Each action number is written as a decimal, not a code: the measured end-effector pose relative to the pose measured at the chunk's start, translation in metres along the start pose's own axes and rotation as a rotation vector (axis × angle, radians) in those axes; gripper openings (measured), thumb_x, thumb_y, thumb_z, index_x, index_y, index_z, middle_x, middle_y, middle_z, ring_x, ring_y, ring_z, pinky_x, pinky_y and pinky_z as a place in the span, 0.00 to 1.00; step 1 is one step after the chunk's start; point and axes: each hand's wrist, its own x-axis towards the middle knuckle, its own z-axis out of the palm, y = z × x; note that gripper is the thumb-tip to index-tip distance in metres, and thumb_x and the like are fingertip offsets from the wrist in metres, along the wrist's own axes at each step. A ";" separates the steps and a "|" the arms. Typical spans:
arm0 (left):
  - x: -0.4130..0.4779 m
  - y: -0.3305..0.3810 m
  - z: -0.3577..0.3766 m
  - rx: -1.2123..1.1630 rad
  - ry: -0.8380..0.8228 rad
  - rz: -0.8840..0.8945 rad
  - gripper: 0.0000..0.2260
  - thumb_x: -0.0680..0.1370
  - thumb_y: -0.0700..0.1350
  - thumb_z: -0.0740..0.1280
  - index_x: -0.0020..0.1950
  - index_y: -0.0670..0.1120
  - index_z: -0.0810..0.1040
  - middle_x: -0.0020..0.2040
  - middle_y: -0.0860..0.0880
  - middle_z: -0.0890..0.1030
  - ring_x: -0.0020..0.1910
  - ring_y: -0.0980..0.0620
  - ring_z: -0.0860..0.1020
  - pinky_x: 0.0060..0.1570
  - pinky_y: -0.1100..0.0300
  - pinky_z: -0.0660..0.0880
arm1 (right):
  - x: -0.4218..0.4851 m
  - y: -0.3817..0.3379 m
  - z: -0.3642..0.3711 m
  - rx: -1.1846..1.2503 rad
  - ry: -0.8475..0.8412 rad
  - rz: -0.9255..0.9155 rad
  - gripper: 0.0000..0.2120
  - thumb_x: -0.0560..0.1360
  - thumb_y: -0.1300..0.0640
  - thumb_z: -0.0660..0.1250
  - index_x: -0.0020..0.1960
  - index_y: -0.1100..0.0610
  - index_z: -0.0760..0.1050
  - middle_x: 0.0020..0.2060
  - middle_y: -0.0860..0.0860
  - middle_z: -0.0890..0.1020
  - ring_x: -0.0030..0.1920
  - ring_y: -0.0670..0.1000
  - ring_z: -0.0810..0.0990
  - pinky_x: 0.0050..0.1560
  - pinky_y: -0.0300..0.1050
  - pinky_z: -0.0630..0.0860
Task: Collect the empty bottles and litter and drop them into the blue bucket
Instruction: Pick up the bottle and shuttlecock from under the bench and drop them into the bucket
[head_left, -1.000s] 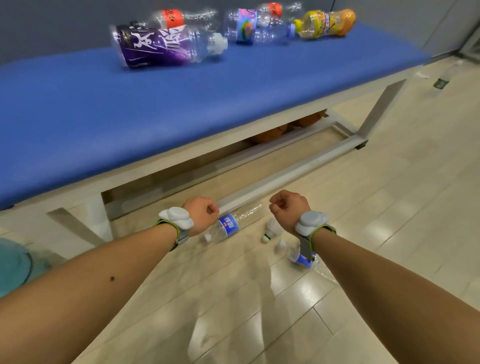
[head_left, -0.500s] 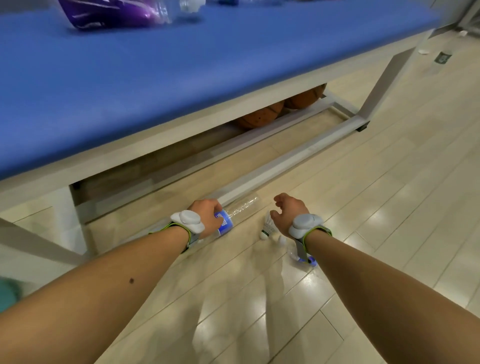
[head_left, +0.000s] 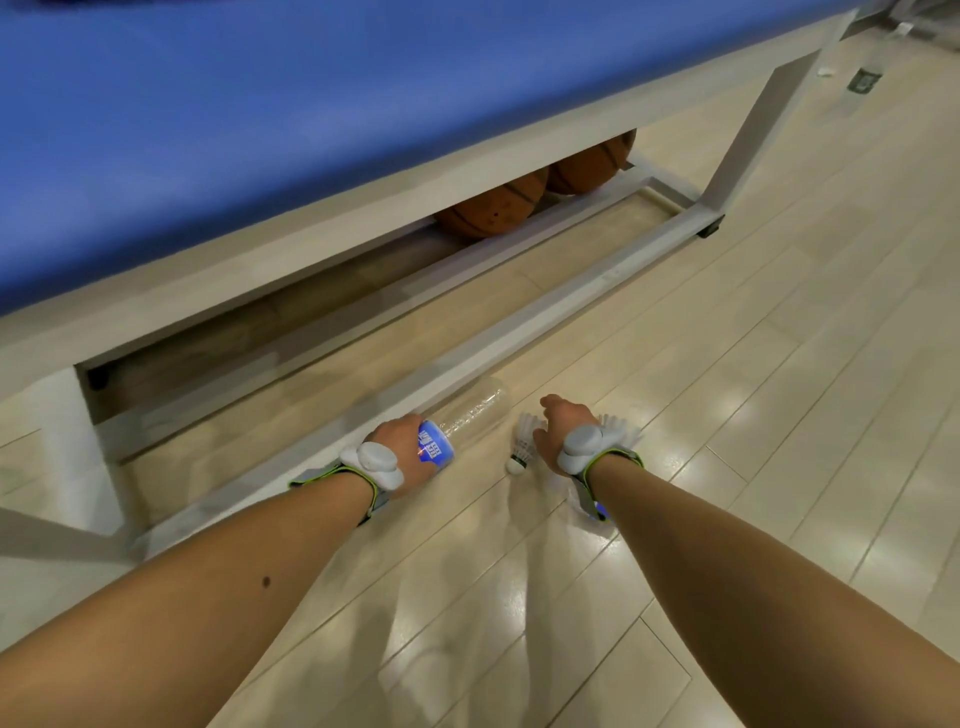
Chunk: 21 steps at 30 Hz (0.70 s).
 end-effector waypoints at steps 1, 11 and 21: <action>0.001 -0.001 0.002 -0.006 -0.008 0.004 0.17 0.70 0.51 0.67 0.56 0.46 0.74 0.52 0.47 0.81 0.48 0.47 0.79 0.46 0.61 0.73 | 0.001 0.000 0.002 -0.005 0.000 -0.001 0.22 0.79 0.55 0.58 0.71 0.60 0.62 0.67 0.56 0.74 0.66 0.56 0.73 0.63 0.45 0.72; -0.007 -0.008 0.001 -0.038 -0.119 0.026 0.08 0.79 0.46 0.60 0.43 0.51 0.63 0.36 0.54 0.64 0.39 0.53 0.66 0.29 0.76 0.63 | 0.004 -0.006 0.011 -0.135 -0.045 -0.044 0.13 0.75 0.60 0.63 0.58 0.60 0.77 0.55 0.56 0.81 0.55 0.56 0.80 0.46 0.44 0.74; -0.029 -0.005 -0.012 -0.101 0.006 -0.028 0.23 0.70 0.57 0.69 0.60 0.47 0.72 0.55 0.47 0.79 0.53 0.46 0.78 0.53 0.57 0.75 | -0.013 -0.010 -0.002 0.031 0.084 -0.117 0.12 0.77 0.59 0.57 0.50 0.59 0.79 0.49 0.58 0.82 0.45 0.57 0.77 0.41 0.42 0.67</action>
